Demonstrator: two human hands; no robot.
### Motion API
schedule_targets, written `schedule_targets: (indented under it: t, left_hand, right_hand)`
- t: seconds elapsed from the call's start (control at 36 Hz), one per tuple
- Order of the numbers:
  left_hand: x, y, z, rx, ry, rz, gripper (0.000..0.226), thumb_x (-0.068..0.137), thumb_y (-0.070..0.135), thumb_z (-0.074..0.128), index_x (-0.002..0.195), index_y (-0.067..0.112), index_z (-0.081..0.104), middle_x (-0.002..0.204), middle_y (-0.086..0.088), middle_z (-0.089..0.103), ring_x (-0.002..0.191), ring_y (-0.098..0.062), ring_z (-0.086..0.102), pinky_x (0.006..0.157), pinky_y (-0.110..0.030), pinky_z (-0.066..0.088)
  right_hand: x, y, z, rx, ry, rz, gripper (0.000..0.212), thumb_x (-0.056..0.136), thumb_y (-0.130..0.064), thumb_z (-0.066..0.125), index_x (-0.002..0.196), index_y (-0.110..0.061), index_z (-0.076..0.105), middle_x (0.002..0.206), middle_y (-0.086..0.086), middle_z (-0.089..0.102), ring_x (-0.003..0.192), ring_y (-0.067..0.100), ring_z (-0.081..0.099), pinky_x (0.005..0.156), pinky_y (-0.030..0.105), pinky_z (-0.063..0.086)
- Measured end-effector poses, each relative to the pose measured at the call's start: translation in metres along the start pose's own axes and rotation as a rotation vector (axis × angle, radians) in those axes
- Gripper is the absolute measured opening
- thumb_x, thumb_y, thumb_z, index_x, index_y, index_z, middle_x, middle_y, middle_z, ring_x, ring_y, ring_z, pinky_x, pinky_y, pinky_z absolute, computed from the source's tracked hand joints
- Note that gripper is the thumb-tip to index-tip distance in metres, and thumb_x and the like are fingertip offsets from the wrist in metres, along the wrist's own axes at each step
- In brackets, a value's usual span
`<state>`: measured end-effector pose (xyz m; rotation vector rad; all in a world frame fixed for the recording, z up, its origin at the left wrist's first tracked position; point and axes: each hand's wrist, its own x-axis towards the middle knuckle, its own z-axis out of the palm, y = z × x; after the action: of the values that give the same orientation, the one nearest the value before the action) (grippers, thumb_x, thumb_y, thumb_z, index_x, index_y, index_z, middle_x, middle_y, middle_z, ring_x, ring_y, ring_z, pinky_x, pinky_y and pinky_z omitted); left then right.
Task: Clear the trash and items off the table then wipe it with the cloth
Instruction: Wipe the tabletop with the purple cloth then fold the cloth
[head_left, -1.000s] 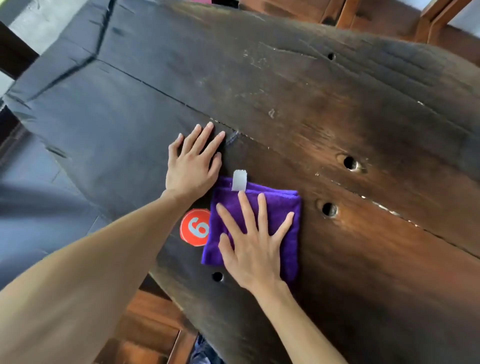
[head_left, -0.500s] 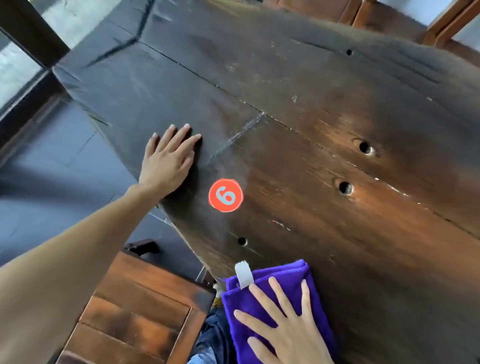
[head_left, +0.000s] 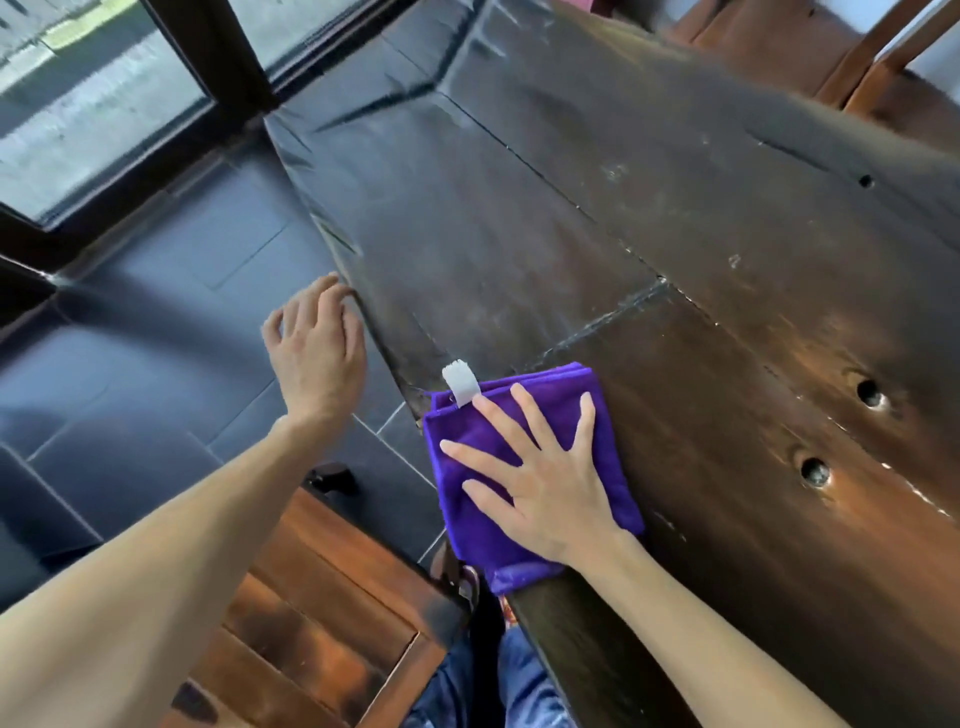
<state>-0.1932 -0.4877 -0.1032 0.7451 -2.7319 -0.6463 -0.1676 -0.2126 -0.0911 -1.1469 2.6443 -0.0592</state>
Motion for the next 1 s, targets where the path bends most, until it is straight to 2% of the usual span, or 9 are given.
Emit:
schedule_targets:
  t: [0.19, 0.39, 0.5, 0.67, 0.83, 1.0]
  left_hand:
    - [0.027, -0.048, -0.005, 0.051, -0.035, -0.070, 0.042, 0.105, 0.031, 0.034, 0.127, 0.016, 0.065, 0.145, -0.001, 0.060, 0.133, -0.023, 0.052, 0.111, -0.042, 0.028]
    - [0.048, -0.071, -0.013, 0.029, -0.048, -0.163, 0.044, 0.103, 0.028, 0.036, 0.134, 0.015, 0.063, 0.154, -0.003, 0.053, 0.141, -0.024, 0.048, 0.116, -0.047, 0.027]
    - [0.057, -0.076, -0.017, 0.066, -0.065, -0.165, 0.043, 0.103, 0.025, 0.040, 0.139, 0.017, 0.062, 0.157, -0.006, 0.049, 0.141, -0.028, 0.049, 0.117, -0.049, 0.029]
    - [0.068, -0.068, -0.022, 0.138, -0.121, -0.158, 0.049, 0.103, 0.030, 0.036, 0.149, 0.024, 0.054, 0.164, -0.004, 0.038, 0.143, -0.030, 0.044, 0.121, -0.048, 0.023]
    - [0.063, -0.054, -0.030, 0.185, -0.137, -0.150, 0.050, 0.104, 0.035, 0.034, 0.151, 0.030, 0.049, 0.167, 0.000, 0.033, 0.149, -0.026, 0.038, 0.124, -0.045, 0.017]
    - [0.034, -0.048, -0.041, 0.193, -0.123, -0.152, 0.045, 0.109, 0.033, 0.039, 0.153, 0.033, 0.046, 0.169, 0.003, 0.028, 0.151, -0.022, 0.034, 0.125, -0.045, 0.015]
  right_hand:
    - [0.100, 0.003, -0.016, -0.008, 0.101, -0.032, 0.048, 0.100, -0.066, 0.031, 0.148, -0.062, 0.029, 0.169, -0.012, 0.016, 0.157, 0.026, 0.011, 0.106, 0.083, 0.005]
    - [0.231, 0.002, -0.037, 0.035, 0.141, -0.021, 0.048, 0.100, -0.067, 0.024, 0.147, -0.064, 0.028, 0.169, -0.014, 0.015, 0.157, 0.024, 0.007, 0.107, 0.083, -0.002]
    - [0.295, 0.005, -0.050, 0.039, 0.128, -0.036, 0.050, 0.098, -0.069, 0.017, 0.147, -0.064, 0.025, 0.169, -0.015, 0.012, 0.157, 0.023, 0.004, 0.108, 0.081, -0.006]
    - [0.387, 0.010, -0.067, 0.036, 0.087, -0.062, 0.053, 0.095, -0.072, 0.009, 0.148, -0.066, 0.018, 0.169, -0.016, 0.009, 0.157, 0.023, 0.000, 0.106, 0.080, -0.012]
    - [0.429, 0.009, -0.085, 0.066, 0.077, -0.051, 0.053, 0.097, -0.070, 0.013, 0.148, -0.063, 0.024, 0.170, -0.013, 0.010, 0.157, 0.026, 0.001, 0.107, 0.080, -0.012]
    - [0.426, 0.008, -0.092, 0.058, 0.064, -0.043, 0.053, 0.099, -0.068, 0.013, 0.150, -0.061, 0.022, 0.170, -0.010, 0.008, 0.157, 0.027, -0.001, 0.108, 0.082, -0.010]
